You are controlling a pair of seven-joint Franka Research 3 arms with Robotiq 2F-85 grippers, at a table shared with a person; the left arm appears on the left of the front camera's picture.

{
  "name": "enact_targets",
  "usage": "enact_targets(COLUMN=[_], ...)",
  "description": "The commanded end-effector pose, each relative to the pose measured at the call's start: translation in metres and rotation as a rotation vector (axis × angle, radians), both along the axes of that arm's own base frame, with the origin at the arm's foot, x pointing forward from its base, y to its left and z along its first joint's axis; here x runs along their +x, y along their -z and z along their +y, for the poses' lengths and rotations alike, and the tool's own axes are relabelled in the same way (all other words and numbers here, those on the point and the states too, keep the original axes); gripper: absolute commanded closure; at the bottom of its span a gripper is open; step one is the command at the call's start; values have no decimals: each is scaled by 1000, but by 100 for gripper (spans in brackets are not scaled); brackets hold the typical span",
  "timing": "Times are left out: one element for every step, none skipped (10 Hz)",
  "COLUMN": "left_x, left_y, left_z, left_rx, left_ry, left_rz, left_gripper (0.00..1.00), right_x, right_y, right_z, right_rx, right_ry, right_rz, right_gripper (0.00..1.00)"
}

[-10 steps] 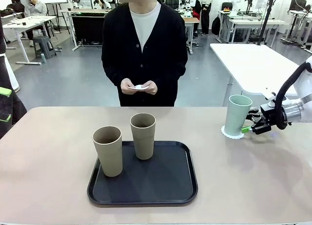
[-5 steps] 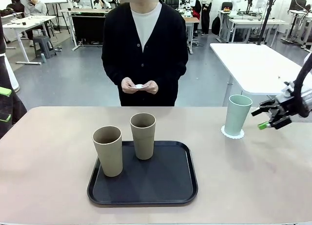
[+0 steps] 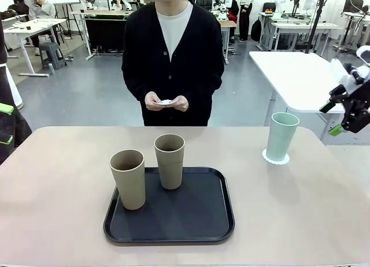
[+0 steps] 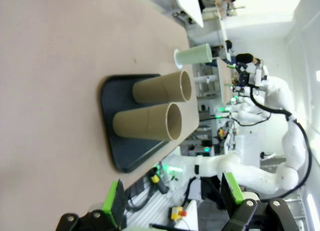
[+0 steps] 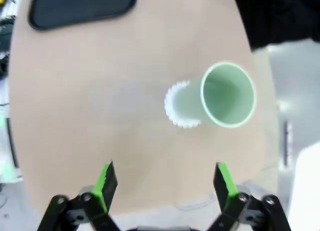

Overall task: Place coasters on the table and set cups on them.
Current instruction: Pick up one Reusable plastic cup and place it on a coaster set by the human.

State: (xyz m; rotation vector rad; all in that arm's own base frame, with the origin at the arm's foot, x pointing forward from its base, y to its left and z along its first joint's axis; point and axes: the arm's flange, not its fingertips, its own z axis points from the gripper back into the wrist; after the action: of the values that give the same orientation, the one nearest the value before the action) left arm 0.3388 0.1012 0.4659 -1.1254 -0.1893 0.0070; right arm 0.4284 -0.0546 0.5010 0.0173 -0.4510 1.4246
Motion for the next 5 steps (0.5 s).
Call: enact_targets(left_x=[0, 0, 0, 0, 0], left_y=[-1, -1, -1, -1, -1], left_z=[1, 1, 1, 1, 1], left_rx=[-9, -9, -9, -9, -9], left_ry=[0, 0, 0, 0, 0], left_rz=[-8, -8, -8, -8, -8], left_gripper=[0, 0, 0, 0, 0], right_x=[-9, -10, -11, 0, -10], right_y=[1, -12, -16, -23, -11], right_z=[32, 45, 53, 47, 46], right_rx=[-131, -81, -61, -56, -103], right_ry=[136, 209, 217, 173, 185], right_rz=[96, 84, 138, 178, 73], right_gripper=[0, 0, 0, 0, 0])
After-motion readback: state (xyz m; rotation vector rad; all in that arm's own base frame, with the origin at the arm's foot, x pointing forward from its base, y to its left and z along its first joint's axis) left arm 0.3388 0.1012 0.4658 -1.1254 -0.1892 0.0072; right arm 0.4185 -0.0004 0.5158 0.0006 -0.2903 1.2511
